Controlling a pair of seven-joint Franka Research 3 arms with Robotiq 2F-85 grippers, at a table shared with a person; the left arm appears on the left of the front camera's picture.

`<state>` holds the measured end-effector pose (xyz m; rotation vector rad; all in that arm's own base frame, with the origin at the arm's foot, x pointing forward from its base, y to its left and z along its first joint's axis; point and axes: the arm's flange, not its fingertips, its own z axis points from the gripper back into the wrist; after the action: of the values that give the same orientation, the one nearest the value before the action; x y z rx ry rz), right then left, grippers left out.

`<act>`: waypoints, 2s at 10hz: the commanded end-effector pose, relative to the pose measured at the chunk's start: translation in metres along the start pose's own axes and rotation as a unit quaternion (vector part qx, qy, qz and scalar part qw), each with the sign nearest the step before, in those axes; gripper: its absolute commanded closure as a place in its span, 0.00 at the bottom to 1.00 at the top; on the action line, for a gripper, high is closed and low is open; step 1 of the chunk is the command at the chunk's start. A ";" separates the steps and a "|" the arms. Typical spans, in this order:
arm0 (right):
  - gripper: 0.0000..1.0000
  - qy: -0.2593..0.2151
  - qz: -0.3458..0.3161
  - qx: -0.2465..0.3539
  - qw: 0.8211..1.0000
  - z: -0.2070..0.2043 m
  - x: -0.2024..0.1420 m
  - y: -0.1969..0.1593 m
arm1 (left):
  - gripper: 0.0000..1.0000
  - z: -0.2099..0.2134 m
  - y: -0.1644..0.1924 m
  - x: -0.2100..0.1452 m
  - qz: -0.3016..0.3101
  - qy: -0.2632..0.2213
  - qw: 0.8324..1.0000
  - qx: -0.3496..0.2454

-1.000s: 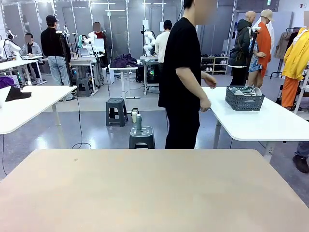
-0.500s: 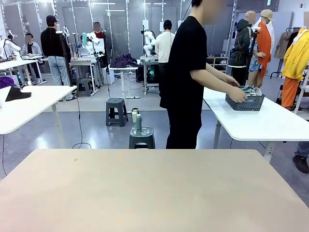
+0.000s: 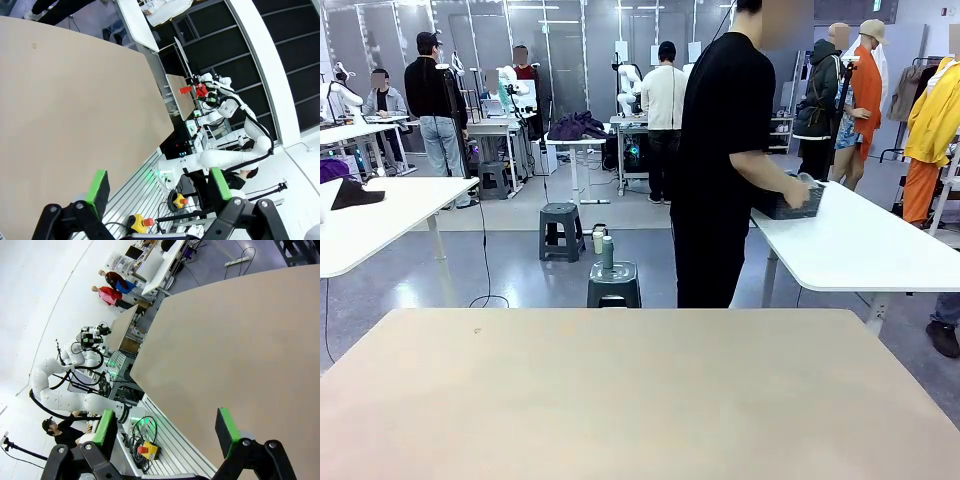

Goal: Fold the towels and place them in the basket.
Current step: When a person lays out a Towel with hook on the table, fold it in half twice.

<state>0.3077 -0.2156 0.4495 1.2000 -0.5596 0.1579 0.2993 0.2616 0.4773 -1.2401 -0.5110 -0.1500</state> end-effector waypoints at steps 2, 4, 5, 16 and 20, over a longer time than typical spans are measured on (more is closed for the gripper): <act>0.00 -0.005 0.011 0.005 1.000 0.000 0.002 -0.001 | 0.00 0.002 0.000 -0.002 -0.010 0.005 1.000 -0.006; 0.00 -0.005 0.011 0.005 1.000 0.000 0.002 -0.001 | 0.00 0.002 0.000 -0.002 -0.010 0.005 1.000 -0.006; 0.00 -0.005 0.011 0.005 1.000 0.000 0.002 -0.001 | 0.00 0.002 0.000 -0.002 -0.010 0.005 1.000 -0.006; 0.00 -0.005 0.011 0.005 1.000 0.000 0.002 -0.001 | 0.00 0.002 0.000 -0.002 -0.010 0.005 1.000 -0.006; 0.00 -0.005 0.011 0.005 1.000 0.000 0.002 -0.001 | 0.00 0.002 0.000 -0.002 -0.010 0.005 1.000 -0.006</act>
<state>0.3077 -0.2154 0.4498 1.1973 -0.5586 0.1580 0.2993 0.2614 0.4773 -1.2404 -0.5106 -0.1505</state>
